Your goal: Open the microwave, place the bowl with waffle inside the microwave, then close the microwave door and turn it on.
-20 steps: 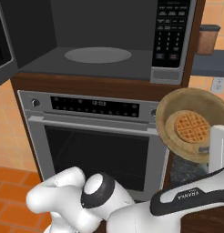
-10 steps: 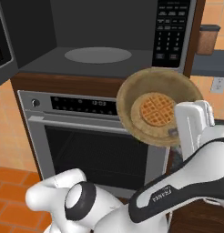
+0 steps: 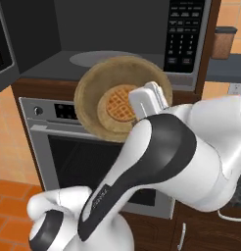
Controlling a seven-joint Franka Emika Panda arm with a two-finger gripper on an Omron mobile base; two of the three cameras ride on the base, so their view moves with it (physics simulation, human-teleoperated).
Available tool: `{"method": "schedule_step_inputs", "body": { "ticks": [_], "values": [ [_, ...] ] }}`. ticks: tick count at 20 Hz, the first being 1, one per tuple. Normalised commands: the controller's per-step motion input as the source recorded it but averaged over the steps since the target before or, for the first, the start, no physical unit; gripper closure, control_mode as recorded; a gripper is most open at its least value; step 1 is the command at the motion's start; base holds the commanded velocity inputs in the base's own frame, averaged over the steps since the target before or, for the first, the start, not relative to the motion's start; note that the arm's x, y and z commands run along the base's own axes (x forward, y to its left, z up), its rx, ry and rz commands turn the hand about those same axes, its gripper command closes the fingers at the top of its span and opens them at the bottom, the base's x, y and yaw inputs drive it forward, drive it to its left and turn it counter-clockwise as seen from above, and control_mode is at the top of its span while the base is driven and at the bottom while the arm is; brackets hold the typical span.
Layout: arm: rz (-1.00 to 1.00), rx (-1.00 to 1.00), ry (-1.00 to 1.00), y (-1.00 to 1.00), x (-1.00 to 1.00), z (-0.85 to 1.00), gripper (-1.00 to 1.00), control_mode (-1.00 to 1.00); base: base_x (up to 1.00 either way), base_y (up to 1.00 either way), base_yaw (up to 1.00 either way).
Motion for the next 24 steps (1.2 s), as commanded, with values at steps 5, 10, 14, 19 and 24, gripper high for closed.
{"method": "schedule_step_inputs", "body": {
  "ticks": [5, 10, 14, 19, 24],
  "values": [
    [-0.08, -0.06, 0.00, 1.00, 0.49, 0.03, 1.00, -1.00, 0.00, 0.00, 0.00],
    [-0.11, -0.02, 0.00, 0.97, 0.14, 0.08, 1.00, -1.00, 0.00, 0.00, 0.00],
    [-0.12, 0.00, 0.00, 0.83, 0.03, 0.39, 1.00, -1.00, 0.00, 0.00, 0.00],
    [-0.15, 0.00, 0.00, 0.77, 0.41, 0.31, 1.00, -1.00, 0.00, 0.00, 0.00],
    [-0.19, 0.03, 0.09, 0.22, 0.96, 0.12, 1.00, -1.00, 0.00, 0.00, 0.00]
  ]
}}
